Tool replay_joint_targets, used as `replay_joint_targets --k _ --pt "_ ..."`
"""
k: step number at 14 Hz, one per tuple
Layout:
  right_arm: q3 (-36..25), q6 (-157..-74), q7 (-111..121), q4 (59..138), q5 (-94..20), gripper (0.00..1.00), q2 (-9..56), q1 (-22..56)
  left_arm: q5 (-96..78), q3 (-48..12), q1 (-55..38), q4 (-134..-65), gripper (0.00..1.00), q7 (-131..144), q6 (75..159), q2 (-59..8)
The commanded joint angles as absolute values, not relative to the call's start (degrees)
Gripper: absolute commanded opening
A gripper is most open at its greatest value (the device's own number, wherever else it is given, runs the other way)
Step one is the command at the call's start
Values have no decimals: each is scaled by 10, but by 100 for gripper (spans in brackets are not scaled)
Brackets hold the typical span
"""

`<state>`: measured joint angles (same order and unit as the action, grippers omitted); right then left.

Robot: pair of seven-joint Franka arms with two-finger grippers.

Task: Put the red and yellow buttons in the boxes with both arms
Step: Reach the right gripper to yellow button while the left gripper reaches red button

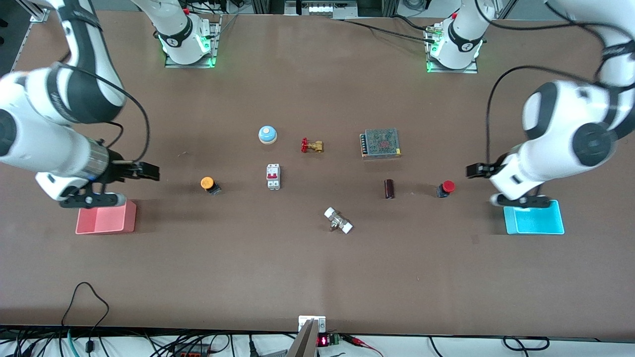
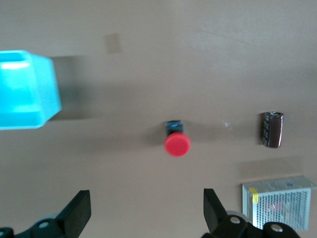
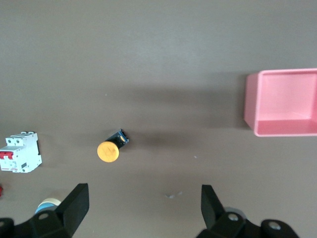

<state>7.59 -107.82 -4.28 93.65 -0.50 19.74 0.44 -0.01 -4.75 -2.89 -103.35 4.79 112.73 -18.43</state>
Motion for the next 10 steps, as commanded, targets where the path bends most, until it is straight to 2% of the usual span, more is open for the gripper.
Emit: replay_joint_targets --k 1,4,7,10 --pt "78 -1152 -32 996 -11 100 196 18 11 -50 -41 -1116 100 62 1242 -177" --pt "98 -1260 -26 1059 -7 100 212 22 13 -50 -39 -1143 100 62 1309 -210" --pt "98 -1285 -12 1057 -3 100 229 51 13 -49 -37 -1168 100 63 1401 -245" --pt "98 -1312 -11 1066 19 100 252 55 13 -49 -39 -1168 100 111 1415 -265"
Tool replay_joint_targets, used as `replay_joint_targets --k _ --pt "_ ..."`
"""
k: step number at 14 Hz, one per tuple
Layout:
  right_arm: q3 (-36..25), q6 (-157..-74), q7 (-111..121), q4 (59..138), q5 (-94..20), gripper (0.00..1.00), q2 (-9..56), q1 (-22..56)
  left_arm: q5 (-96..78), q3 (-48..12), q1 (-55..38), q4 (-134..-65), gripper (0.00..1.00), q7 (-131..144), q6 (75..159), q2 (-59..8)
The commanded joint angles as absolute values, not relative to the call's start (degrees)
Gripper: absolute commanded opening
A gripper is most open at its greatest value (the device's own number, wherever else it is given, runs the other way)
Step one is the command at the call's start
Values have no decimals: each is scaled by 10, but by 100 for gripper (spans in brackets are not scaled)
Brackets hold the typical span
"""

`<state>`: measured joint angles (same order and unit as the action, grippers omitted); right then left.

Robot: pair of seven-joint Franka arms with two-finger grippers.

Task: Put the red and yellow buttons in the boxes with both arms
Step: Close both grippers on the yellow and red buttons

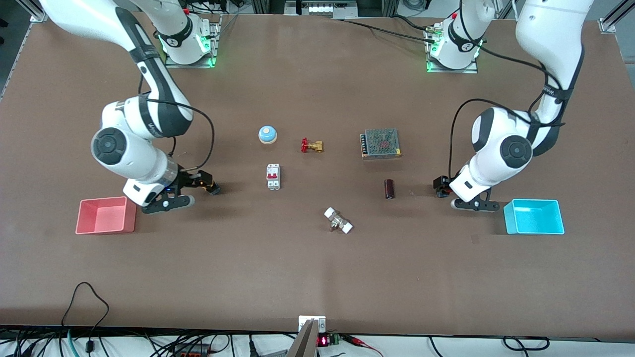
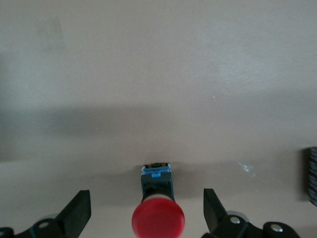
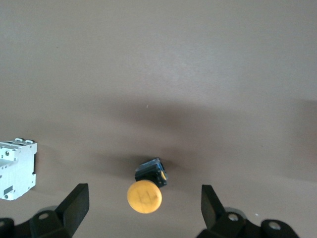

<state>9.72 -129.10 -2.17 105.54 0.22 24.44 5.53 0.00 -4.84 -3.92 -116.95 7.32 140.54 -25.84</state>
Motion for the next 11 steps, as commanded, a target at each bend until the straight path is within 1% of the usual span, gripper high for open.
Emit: replay_joint_targets --k 1,3,4,5,6,7,8,9,11 --pt "98 -1325 -11 1078 42 100 255 58 13 -49 -42 -1168 99 114 1419 -272" --pt "98 -1353 -11 1103 66 100 257 58 13 -49 -40 -1169 99 113 1442 -285" --pt "98 -1365 -11 1110 67 100 261 59 13 -49 -41 -1173 97 113 1447 -287" --pt "98 -1375 -11 1114 67 100 266 59 13 -49 -42 -1177 92 113 1448 -287" --pt "103 -1379 -11 1114 67 100 272 59 13 -49 -42 -1177 84 113 1448 -288" --pt "108 -1382 -11 1114 67 100 275 59 13 -50 -42 -1177 72 118 1447 -289" --pt "109 -1383 -11 1114 67 100 276 58 13 -51 -42 -1182 63 127 1446 -288" --pt "109 -1383 -11 1114 68 100 276 58 13 -52 -45 -1186 57 138 1446 -287" --pt "112 -1387 -11 1114 76 100 284 59 13 -52 -53 -1188 50 144 1445 -285"
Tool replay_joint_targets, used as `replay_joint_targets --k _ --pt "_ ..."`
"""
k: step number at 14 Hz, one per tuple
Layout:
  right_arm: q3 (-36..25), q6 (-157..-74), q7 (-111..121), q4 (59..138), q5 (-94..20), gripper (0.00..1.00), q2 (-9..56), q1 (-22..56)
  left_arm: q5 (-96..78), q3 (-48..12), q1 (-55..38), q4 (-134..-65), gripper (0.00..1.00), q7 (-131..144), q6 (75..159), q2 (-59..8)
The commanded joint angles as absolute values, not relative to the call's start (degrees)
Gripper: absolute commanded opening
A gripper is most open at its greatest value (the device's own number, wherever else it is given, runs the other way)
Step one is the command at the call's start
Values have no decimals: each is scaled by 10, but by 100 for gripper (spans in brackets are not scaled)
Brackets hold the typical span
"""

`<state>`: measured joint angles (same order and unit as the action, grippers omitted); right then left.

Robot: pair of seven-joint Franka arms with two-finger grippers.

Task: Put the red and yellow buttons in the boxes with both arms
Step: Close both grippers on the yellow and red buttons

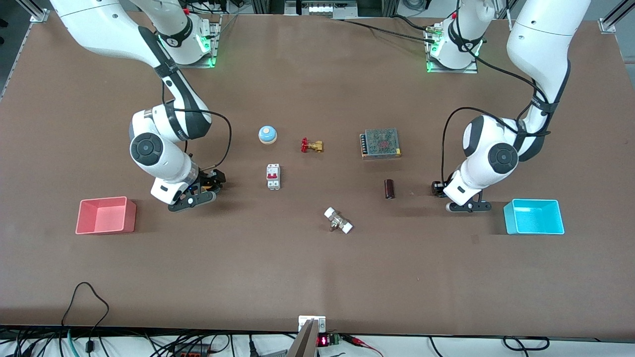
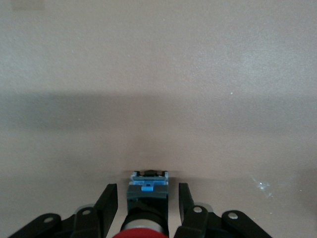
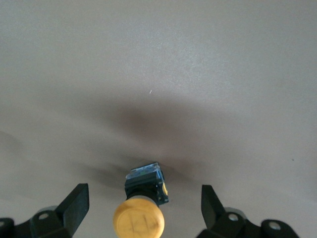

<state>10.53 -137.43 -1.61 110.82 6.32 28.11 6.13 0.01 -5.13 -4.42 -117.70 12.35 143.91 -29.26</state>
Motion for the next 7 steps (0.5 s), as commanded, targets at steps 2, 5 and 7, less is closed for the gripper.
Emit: replay_joint_targets --k 2,5,7 --pt "115 -1393 -11 1117 103 100 293 58 13 -52 -53 -1187 41 144 1445 -284" --pt "116 -1399 -11 1127 111 100 294 58 13 -47 -49 -1180 33 132 1438 -265" --pt "117 -1399 -5 1129 111 99 293 58 13 -40 -43 -1167 33 100 1423 -246"
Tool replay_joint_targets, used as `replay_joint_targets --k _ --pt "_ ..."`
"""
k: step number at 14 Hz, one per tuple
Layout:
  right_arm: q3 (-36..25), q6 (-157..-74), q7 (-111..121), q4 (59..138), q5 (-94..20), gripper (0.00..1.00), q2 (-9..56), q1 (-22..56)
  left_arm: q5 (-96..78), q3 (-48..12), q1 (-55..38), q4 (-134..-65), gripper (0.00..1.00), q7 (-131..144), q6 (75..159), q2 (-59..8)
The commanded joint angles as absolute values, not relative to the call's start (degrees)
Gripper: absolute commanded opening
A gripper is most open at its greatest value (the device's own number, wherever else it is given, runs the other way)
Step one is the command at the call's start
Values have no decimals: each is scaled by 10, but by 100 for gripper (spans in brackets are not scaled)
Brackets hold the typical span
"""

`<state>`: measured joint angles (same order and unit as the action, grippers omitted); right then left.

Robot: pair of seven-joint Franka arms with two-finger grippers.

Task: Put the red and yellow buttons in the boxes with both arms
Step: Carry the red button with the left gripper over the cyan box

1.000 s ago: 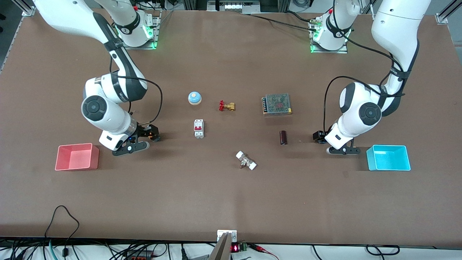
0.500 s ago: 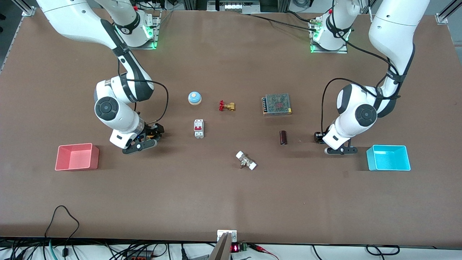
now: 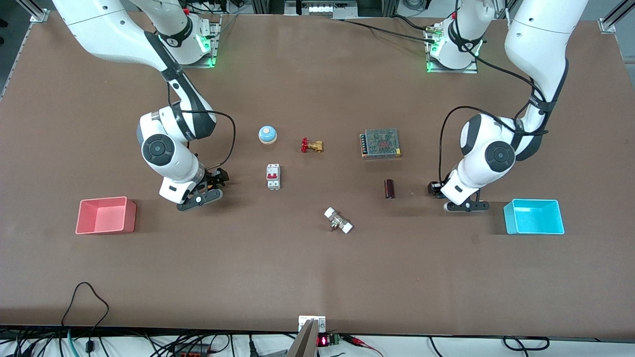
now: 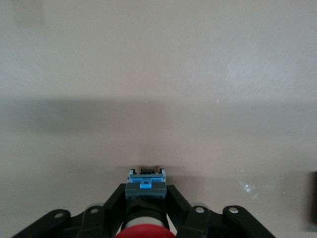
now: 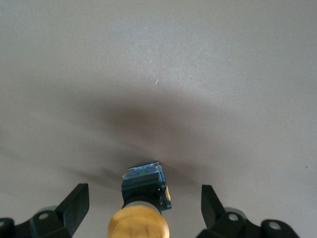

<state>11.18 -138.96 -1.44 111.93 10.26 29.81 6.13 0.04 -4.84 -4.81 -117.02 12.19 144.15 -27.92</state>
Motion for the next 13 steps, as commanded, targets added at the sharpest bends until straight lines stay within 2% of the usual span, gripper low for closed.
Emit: replay_joint_targets --k 1,4,6,10,13 --pt "117 -1399 8 1129 111 95 293 55 14 -26 -37 -1145 33 78 1391 -244" --pt "117 -1398 18 1129 110 74 293 53 13 14 -27 -1055 33 -3 1279 -244" --pt "117 -1398 19 1129 111 58 293 52 13 25 -6 -1020 33 -9 1240 -246" --pt "117 -1398 19 1129 110 36 293 50 51 28 46 -1012 33 -40 1255 -251" --pt "117 -1397 18 1127 109 29 290 49 69 27 72 -1001 33 -54 1312 -282"
